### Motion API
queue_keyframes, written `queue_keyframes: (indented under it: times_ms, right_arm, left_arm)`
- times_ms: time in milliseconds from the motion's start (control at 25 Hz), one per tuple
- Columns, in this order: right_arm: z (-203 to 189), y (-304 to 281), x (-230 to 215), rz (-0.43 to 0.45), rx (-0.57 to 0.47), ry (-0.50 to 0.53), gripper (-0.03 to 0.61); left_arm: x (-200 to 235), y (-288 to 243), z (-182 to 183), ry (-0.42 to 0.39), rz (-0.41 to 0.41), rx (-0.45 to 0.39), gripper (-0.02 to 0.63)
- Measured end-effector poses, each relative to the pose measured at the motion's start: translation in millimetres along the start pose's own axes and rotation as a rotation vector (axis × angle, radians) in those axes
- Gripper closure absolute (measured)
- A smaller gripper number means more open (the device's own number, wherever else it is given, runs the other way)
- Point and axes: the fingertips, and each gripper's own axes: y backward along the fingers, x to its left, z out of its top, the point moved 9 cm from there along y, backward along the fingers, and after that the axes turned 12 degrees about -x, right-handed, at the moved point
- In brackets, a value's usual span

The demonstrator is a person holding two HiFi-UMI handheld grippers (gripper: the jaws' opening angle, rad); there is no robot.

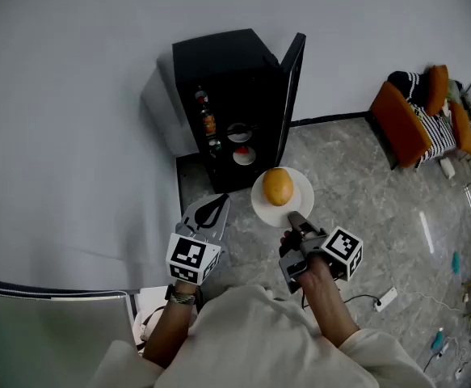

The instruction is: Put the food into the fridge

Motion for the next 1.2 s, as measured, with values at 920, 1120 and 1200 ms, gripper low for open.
queue_keyframes:
  times_ms: [920, 1120, 1200]
  right_arm:
    - [40.9, 1.5, -12.9, 0.071, 0.085, 0.052, 0.568]
    - [47.4, -2.2, -16.1, 0.058, 0.086, 0.035, 0.568]
    - [49.6, -9.6, -14.9, 0.054, 0.085, 0.036, 0.568]
  left_arm:
    - [-52.5, -15.5, -5.0, 0.012, 0.055, 0.009, 0.609]
    - [-53.1, -19.8, -9.1, 0.02, 0.061, 0.02, 0.609]
    - [-46.3, -26.2, -10.9, 0.027, 0.066, 0.019, 0.609]
